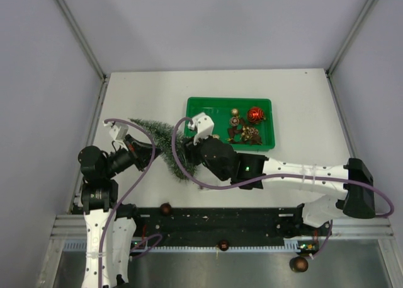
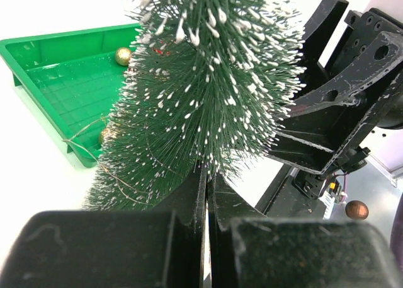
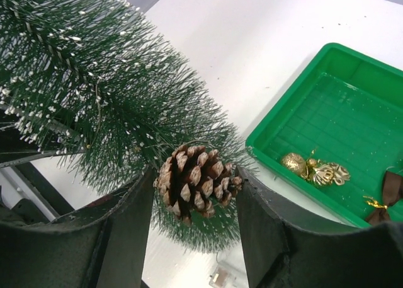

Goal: Decorate the small christmas tree

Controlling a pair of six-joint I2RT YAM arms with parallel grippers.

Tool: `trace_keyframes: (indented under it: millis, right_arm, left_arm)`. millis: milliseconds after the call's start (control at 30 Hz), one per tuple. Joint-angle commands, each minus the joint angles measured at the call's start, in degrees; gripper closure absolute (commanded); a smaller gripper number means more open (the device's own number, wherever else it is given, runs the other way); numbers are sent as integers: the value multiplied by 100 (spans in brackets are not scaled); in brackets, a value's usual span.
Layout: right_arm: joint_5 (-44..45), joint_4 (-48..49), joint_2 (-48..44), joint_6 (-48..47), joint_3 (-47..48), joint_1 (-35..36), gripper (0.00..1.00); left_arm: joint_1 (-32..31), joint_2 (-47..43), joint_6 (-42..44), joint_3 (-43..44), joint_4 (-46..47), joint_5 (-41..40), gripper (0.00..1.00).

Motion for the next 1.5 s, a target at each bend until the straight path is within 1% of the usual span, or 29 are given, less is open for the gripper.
trace_keyframes:
  millis: [0,133,267,400,567,767,900,967,1067,1133,1200,1300,1467]
  right_arm:
    - [177,148,-300,87,-64,78,48]
    - [89,95,-476,87,-108,78,48]
    - [-8,-300,-687,87,-240,78,48]
    - [-52,-432,-924,175,-468,69,48]
    - [-69,-590,-1179,210,-539,78,48]
    - [106,-739,-1549,-132,-303,52,48]
    - [422,-942,-1663,-492,-56,-53,48]
    - [441,-1195,-1593,-415,136,-490,48]
    - [-365,-1583,-1260,59,427,-1947,51]
    - [-701,-1706,-883,279,585,-2652,52]
    - [-799,-1724,-435,385,726,-3154,53]
    - [-887,-1610,425,412,981,-3682,53]
    - [-1167,-1575,1972,491,1578,-4149,55]
  left_arm:
    - [16,46,8,140,163,119,100]
    - [7,37,-1,140,180,110,100]
    - [7,28,26,132,136,119,100]
    - [7,28,-1,105,154,110,100]
    - [7,28,-18,105,172,102,100]
    - [7,37,26,132,119,101,100]
    - [7,37,34,149,119,84,100]
    - [7,37,52,158,101,84,100]
    - [7,55,52,149,92,66,100]
    - [7,72,52,158,101,66,100]
    - [7,90,78,167,49,31,100]
    - [7,98,96,149,48,14,100]
    - [7,178,61,193,101,-4,100]
